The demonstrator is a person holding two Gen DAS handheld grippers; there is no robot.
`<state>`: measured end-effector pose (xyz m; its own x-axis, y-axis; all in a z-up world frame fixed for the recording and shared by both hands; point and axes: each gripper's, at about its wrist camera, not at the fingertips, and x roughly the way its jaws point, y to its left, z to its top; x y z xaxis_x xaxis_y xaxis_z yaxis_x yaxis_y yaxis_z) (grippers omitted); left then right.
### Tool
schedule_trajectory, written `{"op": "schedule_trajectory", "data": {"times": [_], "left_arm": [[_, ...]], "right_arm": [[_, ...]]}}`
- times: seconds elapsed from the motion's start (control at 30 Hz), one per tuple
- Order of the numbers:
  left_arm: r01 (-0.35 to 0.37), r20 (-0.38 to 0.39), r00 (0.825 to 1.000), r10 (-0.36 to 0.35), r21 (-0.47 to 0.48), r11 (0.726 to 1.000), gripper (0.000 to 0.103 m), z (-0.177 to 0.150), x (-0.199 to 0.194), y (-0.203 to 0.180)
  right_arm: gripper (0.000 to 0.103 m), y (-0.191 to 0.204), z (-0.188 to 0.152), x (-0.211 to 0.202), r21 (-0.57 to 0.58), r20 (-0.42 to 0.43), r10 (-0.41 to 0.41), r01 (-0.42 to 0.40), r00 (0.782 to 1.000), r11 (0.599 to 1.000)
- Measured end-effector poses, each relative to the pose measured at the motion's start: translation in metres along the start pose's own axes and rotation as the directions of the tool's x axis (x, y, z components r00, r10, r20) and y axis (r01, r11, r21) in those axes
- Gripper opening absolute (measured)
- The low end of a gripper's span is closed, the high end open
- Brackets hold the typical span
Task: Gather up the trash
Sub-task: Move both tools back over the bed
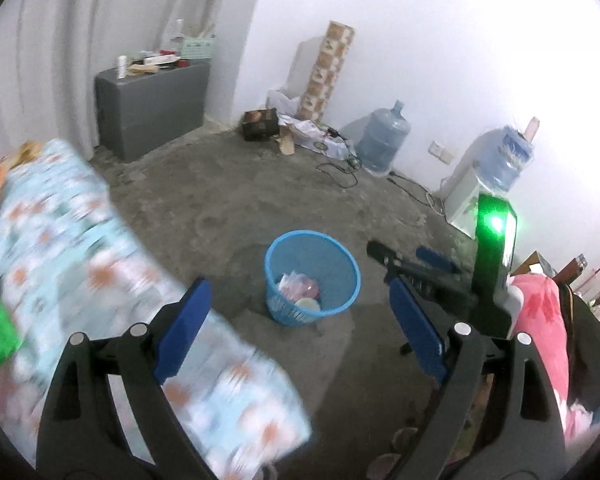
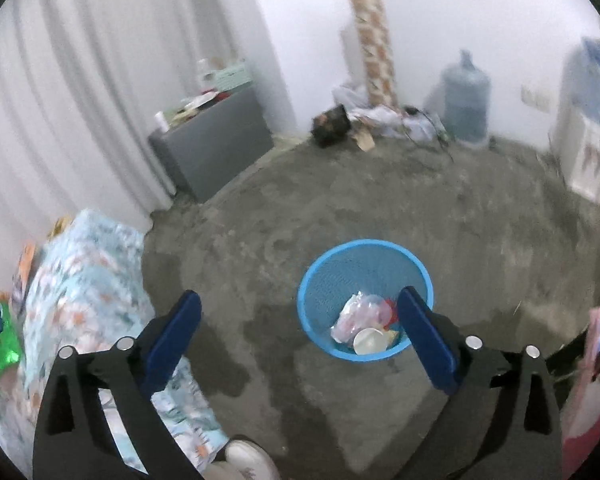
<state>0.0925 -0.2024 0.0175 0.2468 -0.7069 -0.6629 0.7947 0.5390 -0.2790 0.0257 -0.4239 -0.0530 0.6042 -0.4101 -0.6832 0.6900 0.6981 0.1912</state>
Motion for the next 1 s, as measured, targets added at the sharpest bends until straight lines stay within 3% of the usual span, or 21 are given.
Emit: {"op": "schedule_trajectory", "data": {"times": [0.13, 0.3, 0.37, 0.43, 0.53, 0.6, 0.67, 0.7, 0.73, 0.77, 0.8, 0.83, 0.9, 1.0], "left_arm": [[-0.048, 0.040, 0.998, 0.049, -0.022, 0.999, 0.086, -0.028, -0.049, 0.033], [-0.142, 0.134, 0.979, 0.155, -0.103, 0.985, 0.086, -0.071, -0.115, 0.083], [-0.180, 0.160, 0.966, 0.205, -0.156, 0.971, 0.086, -0.091, -0.140, 0.107], [-0.221, 0.182, 0.948, 0.260, -0.211, 0.952, 0.086, -0.109, -0.162, 0.126], [-0.255, 0.202, 0.927, 0.316, -0.277, 0.926, 0.086, -0.133, -0.186, 0.143], [-0.271, 0.219, 0.910, 0.352, -0.327, 0.905, 0.086, -0.148, -0.201, 0.155], [-0.285, 0.230, 0.896, 0.381, -0.360, 0.888, 0.086, -0.158, -0.211, 0.164], [-0.291, 0.241, 0.887, 0.394, -0.372, 0.882, 0.086, -0.164, -0.218, 0.168], [-0.295, 0.250, 0.881, 0.402, -0.375, 0.879, 0.086, -0.169, -0.224, 0.172], [-0.303, 0.259, 0.872, 0.414, -0.377, 0.875, 0.086, -0.172, -0.229, 0.175], [-0.313, 0.265, 0.865, 0.426, -0.380, 0.871, 0.086, -0.172, -0.230, 0.176], [-0.327, 0.275, 0.852, 0.445, -0.384, 0.863, 0.086, -0.175, -0.235, 0.179], [-0.343, 0.287, 0.834, 0.471, -0.398, 0.851, 0.086, -0.181, -0.244, 0.188], [-0.347, 0.296, 0.818, 0.493, -0.428, 0.834, 0.086, -0.186, -0.250, 0.200]], "right_arm": [[0.097, 0.045, 0.000, -0.019, -0.120, 0.030, -0.130, 0.132, 0.991, 0.984], [0.097, 0.101, -0.004, -0.043, -0.275, 0.067, -0.088, 0.103, 0.994, 0.956], [0.097, 0.118, -0.004, -0.051, -0.315, 0.059, -0.028, 0.045, 0.998, 0.948], [0.097, 0.137, -0.003, -0.061, -0.340, 0.030, 0.094, -0.078, 0.995, 0.937], [0.097, 0.161, 0.001, -0.073, -0.292, 0.006, 0.274, -0.260, 0.962, 0.920], [0.097, 0.177, 0.001, -0.073, -0.236, -0.007, 0.322, -0.314, 0.947, 0.920], [0.097, 0.188, -0.001, -0.067, -0.134, -0.069, 0.402, -0.408, 0.913, 0.903], [0.097, 0.193, -0.001, -0.061, -0.072, -0.111, 0.455, -0.464, 0.884, 0.883], [0.097, 0.200, -0.005, -0.053, 0.027, -0.169, 0.541, -0.544, 0.824, 0.838], [0.097, 0.204, -0.009, -0.049, 0.078, -0.196, 0.584, -0.582, 0.788, 0.810], [0.096, 0.211, -0.014, -0.043, 0.141, -0.229, 0.642, -0.627, 0.732, 0.766], [0.096, 0.223, -0.021, -0.038, 0.202, -0.260, 0.703, -0.675, 0.662, 0.710], [0.092, 0.246, -0.033, -0.034, 0.258, -0.305, 0.776, -0.737, 0.552, 0.625], [0.085, 0.279, -0.052, -0.039, 0.298, -0.358, 0.826, -0.786, 0.435, 0.542]]}}
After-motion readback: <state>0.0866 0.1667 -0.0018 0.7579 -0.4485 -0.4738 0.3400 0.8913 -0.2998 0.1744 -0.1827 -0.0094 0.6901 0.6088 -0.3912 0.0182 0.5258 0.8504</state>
